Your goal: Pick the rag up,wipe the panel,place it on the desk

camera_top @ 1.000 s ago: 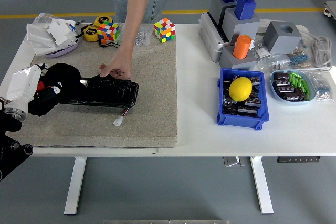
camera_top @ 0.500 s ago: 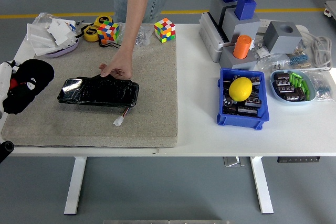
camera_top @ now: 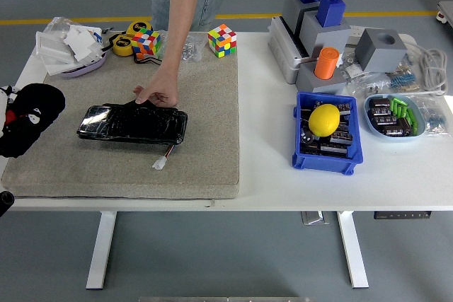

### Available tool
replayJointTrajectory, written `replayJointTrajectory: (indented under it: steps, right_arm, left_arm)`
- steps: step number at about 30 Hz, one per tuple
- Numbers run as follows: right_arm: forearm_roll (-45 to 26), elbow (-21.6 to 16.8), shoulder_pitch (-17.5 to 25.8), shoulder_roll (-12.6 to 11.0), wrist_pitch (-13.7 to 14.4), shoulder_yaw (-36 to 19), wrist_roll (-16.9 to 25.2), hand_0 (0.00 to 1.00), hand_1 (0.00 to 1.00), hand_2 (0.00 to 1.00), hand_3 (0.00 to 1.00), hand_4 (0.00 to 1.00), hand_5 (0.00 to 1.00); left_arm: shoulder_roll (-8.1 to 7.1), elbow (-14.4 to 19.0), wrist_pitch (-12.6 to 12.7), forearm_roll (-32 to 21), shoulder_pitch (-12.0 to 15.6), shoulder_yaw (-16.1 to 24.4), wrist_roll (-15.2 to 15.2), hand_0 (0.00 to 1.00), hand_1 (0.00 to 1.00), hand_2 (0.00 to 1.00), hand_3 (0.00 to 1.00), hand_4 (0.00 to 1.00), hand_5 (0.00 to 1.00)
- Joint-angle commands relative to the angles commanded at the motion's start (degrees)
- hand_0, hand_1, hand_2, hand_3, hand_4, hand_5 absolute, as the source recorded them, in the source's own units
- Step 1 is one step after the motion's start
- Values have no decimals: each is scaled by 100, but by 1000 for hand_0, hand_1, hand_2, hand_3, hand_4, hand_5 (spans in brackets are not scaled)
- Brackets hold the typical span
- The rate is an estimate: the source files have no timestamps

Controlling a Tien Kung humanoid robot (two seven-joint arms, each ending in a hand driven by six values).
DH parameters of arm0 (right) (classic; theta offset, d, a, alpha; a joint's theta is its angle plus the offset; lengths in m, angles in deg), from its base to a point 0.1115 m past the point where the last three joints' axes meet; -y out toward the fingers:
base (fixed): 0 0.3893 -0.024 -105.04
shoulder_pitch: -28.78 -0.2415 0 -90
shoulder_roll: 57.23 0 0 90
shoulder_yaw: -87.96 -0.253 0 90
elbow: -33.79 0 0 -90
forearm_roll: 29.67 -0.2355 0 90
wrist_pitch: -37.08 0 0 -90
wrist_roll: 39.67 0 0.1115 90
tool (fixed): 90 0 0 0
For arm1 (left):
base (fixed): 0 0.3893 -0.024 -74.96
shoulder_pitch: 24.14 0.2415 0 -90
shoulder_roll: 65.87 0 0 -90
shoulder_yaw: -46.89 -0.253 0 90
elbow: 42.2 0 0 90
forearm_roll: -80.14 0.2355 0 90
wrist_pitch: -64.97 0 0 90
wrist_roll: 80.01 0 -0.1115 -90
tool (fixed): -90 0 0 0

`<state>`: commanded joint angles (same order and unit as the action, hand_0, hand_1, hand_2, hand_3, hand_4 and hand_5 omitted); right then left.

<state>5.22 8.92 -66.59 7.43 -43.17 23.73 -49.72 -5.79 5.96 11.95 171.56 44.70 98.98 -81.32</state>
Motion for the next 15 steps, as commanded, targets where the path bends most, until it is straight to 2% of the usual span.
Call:
replayJointTrajectory:
  steps: [2,3,8,9,14,15]
  right_arm:
    - [3,-1,-5,-5,-1,5,-4,742,646,694,614,998,582]
    - [3,-4,-6,-5,1,3,-4,742,646,693,615,998,582]
    - [23,-14,-17,6,10,-23,3,742,646,693,615,998,582]
    - [21,-13,-17,10,10,-26,5,742,646,694,614,998,581]
    - [28,-18,-1,14,5,-23,2,742,646,694,614,998,581]
    - [29,-20,3,12,5,-21,1,741,646,694,613,997,582]
  left_arm:
    - [10,-11,0,0,-1,2,-7,226,153,317,576,521,222]
    - [16,-18,0,-12,-3,14,-18,247,245,376,576,521,227]
    - [10,-146,0,-157,-32,-136,-62,247,245,376,576,521,227]
    - [23,-205,0,-226,-37,-159,-95,262,278,420,578,521,224]
    - [92,-364,0,-419,-43,-236,-198,262,278,420,578,521,224]
    - [119,-390,0,-441,-38,-214,-206,277,334,474,582,531,224]
